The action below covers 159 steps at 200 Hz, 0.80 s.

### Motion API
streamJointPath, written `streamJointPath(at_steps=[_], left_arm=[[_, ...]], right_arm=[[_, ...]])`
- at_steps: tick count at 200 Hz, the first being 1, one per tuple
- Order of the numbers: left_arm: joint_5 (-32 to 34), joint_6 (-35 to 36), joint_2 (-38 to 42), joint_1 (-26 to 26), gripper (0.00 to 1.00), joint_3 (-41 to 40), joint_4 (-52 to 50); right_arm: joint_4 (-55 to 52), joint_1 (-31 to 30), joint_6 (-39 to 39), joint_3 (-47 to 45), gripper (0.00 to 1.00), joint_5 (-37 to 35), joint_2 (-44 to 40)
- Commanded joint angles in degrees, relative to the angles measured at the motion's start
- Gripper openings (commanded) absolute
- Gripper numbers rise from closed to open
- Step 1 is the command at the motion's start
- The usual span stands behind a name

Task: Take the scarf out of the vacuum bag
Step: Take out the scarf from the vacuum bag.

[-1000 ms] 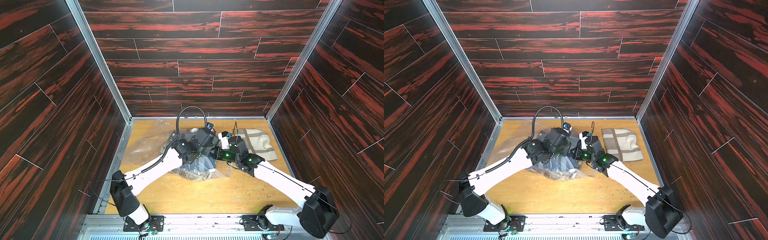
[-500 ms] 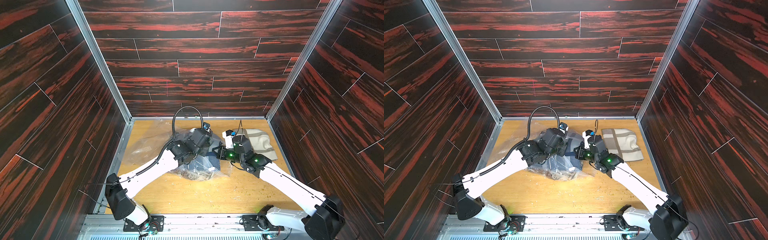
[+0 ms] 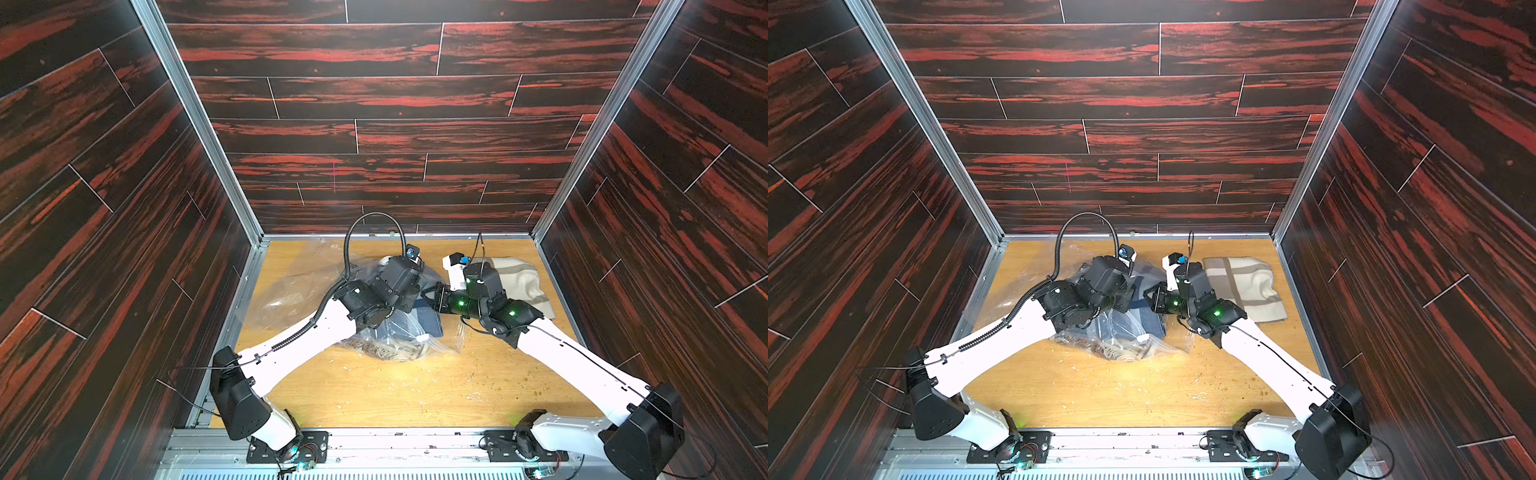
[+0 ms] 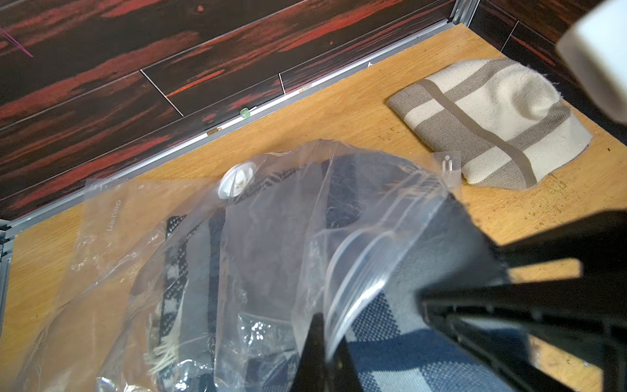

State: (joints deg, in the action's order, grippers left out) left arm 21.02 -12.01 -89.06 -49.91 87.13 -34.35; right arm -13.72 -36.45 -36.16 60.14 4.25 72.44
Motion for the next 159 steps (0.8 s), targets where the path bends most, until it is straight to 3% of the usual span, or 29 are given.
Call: streamJointPath(at_steps=[1, 60, 91, 159], left_arm=[[1.3, 0.1, 0.4, 0.5, 0.0, 2.3, -0.5], [1.8, 0.4, -0.3, 0.6, 0.0, 3.4, -0.7], [1.5, 0.6, -0.8, 0.6, 0.0, 3.8, -0.8], [-1.4, 1.2, -0.4, 0.5, 0.0, 2.8, -0.6]], right_arm=[[1.8, 0.2, 0.2, 2.0, 0.43, 1.3, -0.4], [2.4, 0.0, -0.2, -0.5, 0.62, 3.9, -3.7], [-1.1, -0.2, 0.0, -2.6, 0.68, 0.8, -8.2], [-1.8, 1.0, -1.2, -13.5, 0.74, -1.9, -14.3]])
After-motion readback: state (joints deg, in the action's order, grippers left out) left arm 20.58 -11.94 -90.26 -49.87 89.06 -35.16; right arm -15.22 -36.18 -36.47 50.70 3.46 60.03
